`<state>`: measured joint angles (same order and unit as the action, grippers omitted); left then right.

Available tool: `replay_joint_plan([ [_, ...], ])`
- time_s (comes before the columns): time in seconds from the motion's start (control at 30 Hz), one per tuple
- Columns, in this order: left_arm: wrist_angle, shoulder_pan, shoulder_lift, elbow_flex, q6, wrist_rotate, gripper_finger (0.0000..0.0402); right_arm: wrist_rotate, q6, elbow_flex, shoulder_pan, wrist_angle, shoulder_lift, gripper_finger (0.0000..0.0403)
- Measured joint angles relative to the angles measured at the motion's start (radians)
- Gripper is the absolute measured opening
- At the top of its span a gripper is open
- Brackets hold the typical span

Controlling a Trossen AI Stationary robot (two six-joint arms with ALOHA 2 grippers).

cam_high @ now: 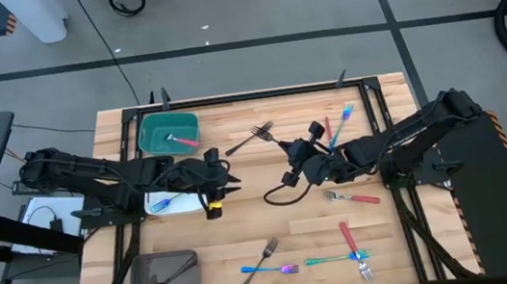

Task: Sort silverware by color (type)
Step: Put the black fork into the black bin

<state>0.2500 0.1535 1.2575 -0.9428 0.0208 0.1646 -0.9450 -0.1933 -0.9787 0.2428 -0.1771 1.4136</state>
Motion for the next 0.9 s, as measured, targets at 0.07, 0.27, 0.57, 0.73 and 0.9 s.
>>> replay_joint_plan([
  [0.07, -0.005, 0.000, 0.000, 0.000, 0.009, 0.004, 0.0115, 0.001, 0.013, 0.000, 0.000, 0.014, 0.000, 0.0015],
  [0.27, -0.089, -0.007, 0.013, 0.000, 0.213, 0.194, 0.0138, 0.003, 0.134, 0.000, 0.020, 0.128, 0.000, 0.0015],
  [0.57, -0.391, -0.043, 0.080, -0.001, 0.290, 0.201, 0.0139, 0.023, 0.291, -0.001, 0.063, 0.330, 0.008, 0.0015],
  [0.73, -0.485, -0.058, 0.113, -0.001, 0.319, 0.201, 0.0139, 0.007, 0.339, -0.001, 0.078, 0.368, 0.008, 0.0015],
  [0.9, -0.524, -0.078, 0.122, -0.001, 0.337, 0.201, 0.0139, 0.001, 0.375, -0.001, 0.099, 0.383, 0.008, 0.0015],
])
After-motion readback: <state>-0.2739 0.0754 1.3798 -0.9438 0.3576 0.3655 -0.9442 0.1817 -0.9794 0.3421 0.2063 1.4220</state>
